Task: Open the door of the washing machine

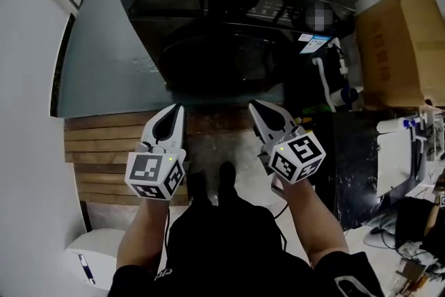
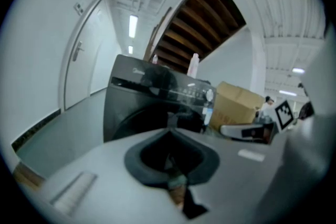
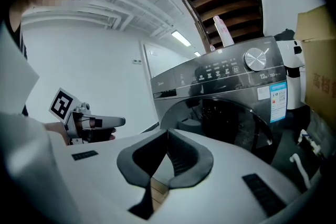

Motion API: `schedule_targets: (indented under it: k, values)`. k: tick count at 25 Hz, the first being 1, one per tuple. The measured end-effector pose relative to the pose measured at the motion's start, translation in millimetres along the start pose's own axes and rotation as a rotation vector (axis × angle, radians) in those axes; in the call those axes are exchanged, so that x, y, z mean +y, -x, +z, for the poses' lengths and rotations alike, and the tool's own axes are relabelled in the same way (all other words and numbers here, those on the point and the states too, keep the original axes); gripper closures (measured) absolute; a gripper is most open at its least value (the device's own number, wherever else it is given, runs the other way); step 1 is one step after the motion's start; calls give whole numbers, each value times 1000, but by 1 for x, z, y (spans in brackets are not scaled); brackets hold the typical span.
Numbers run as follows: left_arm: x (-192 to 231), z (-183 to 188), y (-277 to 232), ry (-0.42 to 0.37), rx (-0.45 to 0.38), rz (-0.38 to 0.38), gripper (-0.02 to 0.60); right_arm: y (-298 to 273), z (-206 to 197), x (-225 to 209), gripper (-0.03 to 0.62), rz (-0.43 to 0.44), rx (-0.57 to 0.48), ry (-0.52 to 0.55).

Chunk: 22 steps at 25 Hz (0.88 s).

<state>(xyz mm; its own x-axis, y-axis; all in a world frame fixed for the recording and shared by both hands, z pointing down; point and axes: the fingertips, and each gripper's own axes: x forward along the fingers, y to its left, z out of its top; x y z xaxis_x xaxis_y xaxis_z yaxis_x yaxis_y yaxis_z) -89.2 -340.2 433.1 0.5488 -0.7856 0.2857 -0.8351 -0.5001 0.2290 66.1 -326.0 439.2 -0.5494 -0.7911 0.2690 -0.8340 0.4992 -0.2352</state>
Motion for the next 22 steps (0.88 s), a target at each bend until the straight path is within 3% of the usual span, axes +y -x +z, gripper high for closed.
schedule_targets:
  k: [12,22]
  values:
    - [-20,13,-66,-23,14,-20,577,-30,-1,-97,453,-54,140,116]
    - [-48,11,-105,-37,38,-51,577,-36,-3,-152,396,-130,218,189]
